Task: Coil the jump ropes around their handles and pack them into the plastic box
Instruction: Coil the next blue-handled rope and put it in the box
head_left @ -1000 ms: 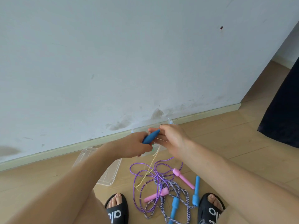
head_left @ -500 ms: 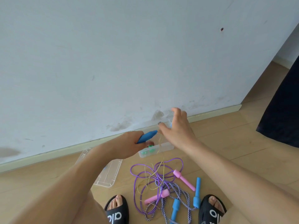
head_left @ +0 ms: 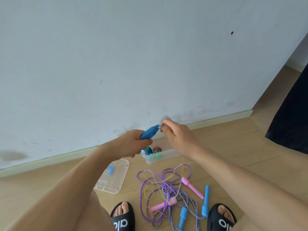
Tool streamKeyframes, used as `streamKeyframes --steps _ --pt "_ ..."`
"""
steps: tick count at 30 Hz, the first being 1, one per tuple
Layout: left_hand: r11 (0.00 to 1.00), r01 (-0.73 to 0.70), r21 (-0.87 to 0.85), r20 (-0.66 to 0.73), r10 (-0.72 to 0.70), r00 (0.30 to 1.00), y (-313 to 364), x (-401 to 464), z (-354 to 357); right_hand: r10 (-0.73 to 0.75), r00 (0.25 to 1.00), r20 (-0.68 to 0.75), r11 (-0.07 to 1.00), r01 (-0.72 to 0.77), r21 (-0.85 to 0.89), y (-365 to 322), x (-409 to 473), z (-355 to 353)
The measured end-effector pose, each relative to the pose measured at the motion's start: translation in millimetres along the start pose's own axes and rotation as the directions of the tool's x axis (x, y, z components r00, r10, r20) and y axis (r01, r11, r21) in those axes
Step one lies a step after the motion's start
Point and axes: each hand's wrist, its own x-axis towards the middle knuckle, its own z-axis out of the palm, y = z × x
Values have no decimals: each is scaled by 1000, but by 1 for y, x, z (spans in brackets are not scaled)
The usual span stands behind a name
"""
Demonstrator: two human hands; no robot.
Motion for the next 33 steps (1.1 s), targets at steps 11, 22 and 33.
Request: streamKeyframes --steps 11,22,33 --pt "769 88 633 -250 95 964 -14 16 28 -96 924 371 592 353 -725 -11 -20 28" --pt "365 -131 922 6 326 945 -17 4 43 -76 891 448 939 216 -269 -6 -18 -6" --pt "482 -156 862 -14 331 944 -23 1 38 -210 867 453 922 330 -204 -9 -23 2"
